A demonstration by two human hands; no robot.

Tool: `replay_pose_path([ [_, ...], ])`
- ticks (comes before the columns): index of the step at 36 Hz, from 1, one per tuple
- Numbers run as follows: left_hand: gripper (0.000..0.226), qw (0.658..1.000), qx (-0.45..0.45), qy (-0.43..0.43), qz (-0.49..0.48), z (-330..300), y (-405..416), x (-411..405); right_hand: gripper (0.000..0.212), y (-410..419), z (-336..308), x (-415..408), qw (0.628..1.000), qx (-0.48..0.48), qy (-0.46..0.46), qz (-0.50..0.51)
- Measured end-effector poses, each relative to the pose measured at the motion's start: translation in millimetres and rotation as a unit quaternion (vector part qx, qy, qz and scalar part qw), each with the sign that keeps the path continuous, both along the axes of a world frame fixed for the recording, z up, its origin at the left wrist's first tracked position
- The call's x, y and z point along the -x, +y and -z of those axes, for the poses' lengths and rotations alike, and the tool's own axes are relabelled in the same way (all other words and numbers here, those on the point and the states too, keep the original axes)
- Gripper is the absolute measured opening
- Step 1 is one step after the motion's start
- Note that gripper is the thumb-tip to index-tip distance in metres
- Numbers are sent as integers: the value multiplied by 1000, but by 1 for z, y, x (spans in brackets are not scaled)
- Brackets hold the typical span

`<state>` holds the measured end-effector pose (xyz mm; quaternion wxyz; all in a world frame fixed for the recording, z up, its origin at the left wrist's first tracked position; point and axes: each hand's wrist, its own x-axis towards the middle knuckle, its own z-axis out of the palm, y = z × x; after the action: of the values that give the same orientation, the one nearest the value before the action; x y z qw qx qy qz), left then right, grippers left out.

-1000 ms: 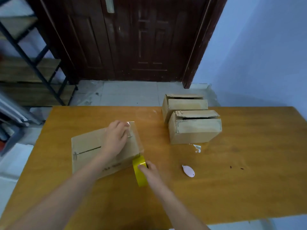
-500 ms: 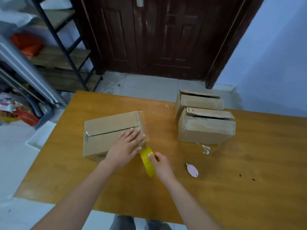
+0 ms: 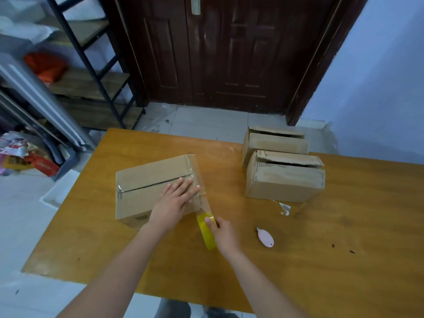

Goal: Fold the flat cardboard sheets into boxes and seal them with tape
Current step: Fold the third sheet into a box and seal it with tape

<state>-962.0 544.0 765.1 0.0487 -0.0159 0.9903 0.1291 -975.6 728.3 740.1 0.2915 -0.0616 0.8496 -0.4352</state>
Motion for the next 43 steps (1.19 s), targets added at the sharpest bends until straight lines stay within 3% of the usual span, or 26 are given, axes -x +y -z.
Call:
replay_pose_path([
  [2,51,999,-18,2,-29,0,6,3,13,9,-2,-6,996,85,-32,2],
  [5,43,997,-47,4,-64,-3,15,5,12,23,4,-12,989,129,-67,-12],
  [10,45,995,-59,0,-80,-9,20,4,34,40,12,-9,996,84,16,-16],
  [22,46,994,-55,-17,-89,-16,25,5,42,19,5,-4,990,-115,70,-30],
  [27,51,994,58,-37,-84,-24,40,0,42,20,4,-4,993,-107,47,-22],
  [29,59,992,88,-34,-81,-26,50,-4,42,24,4,-2,995,-92,40,-9],
  [34,116,990,108,-35,-81,-13,67,-10,43,27,2,0,998,-60,15,5],
  [40,133,987,111,-28,-117,2,71,-9,43,32,2,3,1000,-11,-7,7],
  [43,133,985,126,-45,-105,0,69,-8,30,52,8,5,998,2,0,60],
])
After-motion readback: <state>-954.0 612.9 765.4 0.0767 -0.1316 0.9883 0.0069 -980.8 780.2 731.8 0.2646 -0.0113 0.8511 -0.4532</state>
